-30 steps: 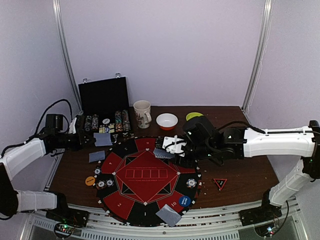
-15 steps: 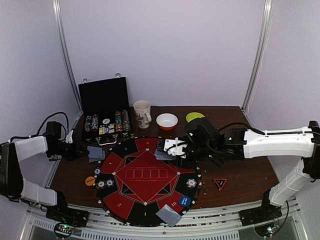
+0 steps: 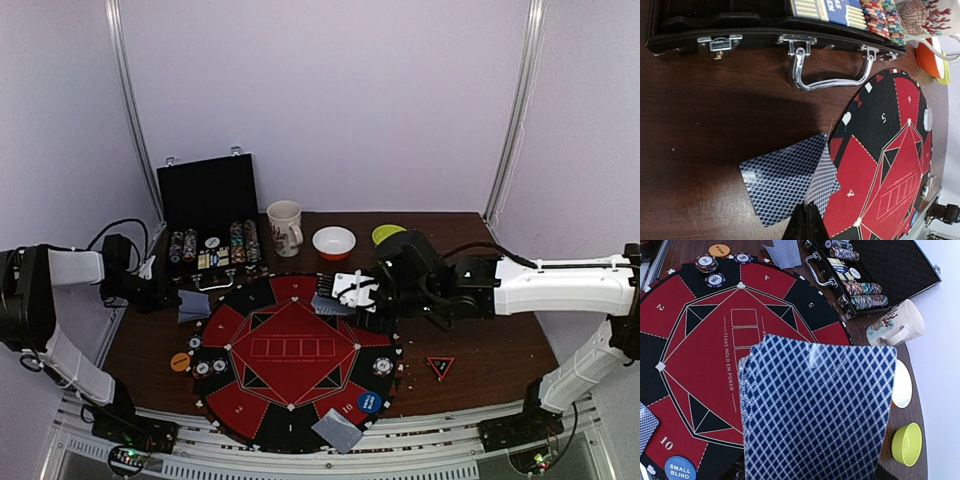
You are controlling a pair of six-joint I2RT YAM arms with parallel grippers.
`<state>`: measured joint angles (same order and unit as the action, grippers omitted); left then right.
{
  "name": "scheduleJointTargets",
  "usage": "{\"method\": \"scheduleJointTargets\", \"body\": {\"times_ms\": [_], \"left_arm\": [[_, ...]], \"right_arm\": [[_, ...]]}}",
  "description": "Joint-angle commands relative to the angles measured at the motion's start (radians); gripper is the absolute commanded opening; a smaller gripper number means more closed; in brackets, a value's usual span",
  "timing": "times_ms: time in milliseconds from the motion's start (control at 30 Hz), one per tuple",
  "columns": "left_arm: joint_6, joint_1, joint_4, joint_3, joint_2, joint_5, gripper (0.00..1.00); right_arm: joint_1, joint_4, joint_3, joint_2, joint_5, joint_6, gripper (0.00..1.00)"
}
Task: Distribute texas hold em gaming equipment
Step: Place the poker card in the big blind area.
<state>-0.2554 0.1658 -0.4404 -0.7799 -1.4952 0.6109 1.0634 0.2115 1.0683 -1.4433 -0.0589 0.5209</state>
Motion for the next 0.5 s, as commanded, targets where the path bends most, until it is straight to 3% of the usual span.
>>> {"method": "scheduleJointTargets", "body": {"times_ms": [0,233,367,467], "left_arm": [[0.040,0.012,-0.039,-0.047,-0.039,-0.043,0.00],[0.048,0.011,-0.064,-0.071,-0.078,-0.085,0.02],[0.048,0.011,-0.070,-0.076,-0.074,-0.102,0.23],[0.053,0.011,-0.098,-0.104,-0.059,-0.193,0.34]], "right_arm": [[-0.009,-0.004,-0.007,0.030,-0.007,0.001,0.55],[-0.014,-0.001,-0.009,0.029,-0.007,0.002,0.55],[-0.018,-0.001,-0.009,0.034,-0.007,0.005,0.55],[-0.020,-0.002,-0.011,0.032,-0.002,0.005,0.55]]}}
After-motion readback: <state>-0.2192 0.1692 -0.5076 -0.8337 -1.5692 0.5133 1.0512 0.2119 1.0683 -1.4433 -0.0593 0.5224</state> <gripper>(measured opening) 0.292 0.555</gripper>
